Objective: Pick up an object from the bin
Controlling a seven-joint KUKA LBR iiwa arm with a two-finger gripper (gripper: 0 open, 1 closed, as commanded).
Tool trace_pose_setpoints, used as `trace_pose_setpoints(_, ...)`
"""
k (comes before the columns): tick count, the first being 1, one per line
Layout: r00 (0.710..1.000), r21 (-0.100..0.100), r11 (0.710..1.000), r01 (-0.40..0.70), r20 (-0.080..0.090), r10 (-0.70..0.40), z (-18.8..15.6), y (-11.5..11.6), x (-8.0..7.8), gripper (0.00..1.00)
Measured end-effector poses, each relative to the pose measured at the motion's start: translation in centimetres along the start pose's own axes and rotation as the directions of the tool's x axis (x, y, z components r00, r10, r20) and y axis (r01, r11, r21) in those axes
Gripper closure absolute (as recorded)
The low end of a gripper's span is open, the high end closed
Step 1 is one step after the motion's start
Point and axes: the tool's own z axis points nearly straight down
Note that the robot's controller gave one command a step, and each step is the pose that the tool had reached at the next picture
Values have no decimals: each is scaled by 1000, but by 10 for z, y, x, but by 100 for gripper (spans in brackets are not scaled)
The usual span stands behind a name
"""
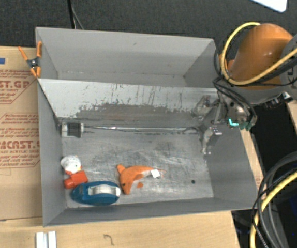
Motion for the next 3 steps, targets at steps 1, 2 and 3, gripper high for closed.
trace_pose_setpoints(1, 1000, 1, 1000, 1, 8, -1, -4, 0, -2, 0)
trace_pose_setpoints(2, 997, 2, 997, 77, 12, -77, 48, 14, 6, 0)
trace_pose_setpoints(3, 981, 1, 981, 194, 6, -194, 88, 54, 22, 0)
